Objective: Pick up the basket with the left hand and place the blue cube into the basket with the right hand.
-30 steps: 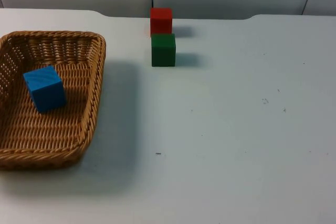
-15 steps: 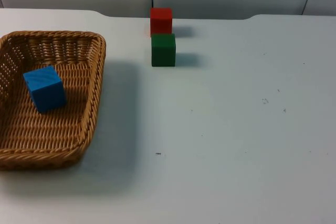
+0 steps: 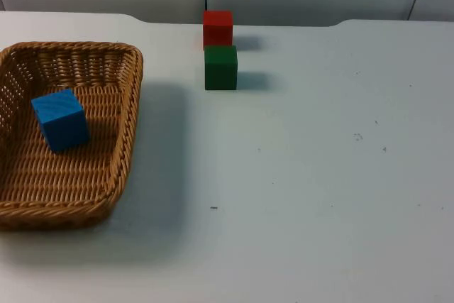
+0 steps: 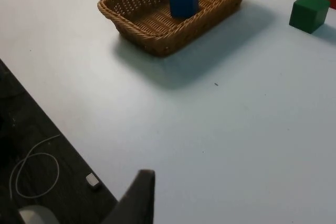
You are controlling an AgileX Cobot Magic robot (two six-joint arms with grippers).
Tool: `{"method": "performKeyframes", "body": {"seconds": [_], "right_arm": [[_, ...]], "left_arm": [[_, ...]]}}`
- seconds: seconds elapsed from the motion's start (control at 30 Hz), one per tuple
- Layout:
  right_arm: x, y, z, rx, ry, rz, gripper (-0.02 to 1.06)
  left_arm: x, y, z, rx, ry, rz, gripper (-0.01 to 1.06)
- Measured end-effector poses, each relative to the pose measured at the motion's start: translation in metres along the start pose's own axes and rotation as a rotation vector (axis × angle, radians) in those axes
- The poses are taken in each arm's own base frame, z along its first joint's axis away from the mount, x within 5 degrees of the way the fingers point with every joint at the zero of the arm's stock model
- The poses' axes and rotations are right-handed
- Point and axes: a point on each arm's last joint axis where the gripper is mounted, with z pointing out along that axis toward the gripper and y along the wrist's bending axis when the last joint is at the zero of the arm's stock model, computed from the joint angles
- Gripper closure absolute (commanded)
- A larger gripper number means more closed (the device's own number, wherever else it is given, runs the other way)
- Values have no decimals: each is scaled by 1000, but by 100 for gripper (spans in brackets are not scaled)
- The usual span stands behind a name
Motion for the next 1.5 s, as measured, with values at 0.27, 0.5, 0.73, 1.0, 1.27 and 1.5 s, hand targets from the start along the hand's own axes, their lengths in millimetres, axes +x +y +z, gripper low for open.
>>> {"method": "performKeyframes", "body": {"seconds": [0.27,0.5,0.73,1.0,1.27,1.5], "right_arm": [[0,0,0,0,0,-4,2],[0,0,0,0,0,-4,2],[0,1,0,84,-1,48,2],[0,3,0,354,-6,192,2],[-1,5,2,640,-11,344,2],[-1,6,2,741,-13,397,2]], "left_arm": [[0,0,0,0,0,0,0],[0,0,0,0,0,2,0],[0,0,0,0,0,2,0],[0,0,0,0,0,2,0],[0,0,0,0,0,2,0],[0,0,0,0,0,2,0]]}}
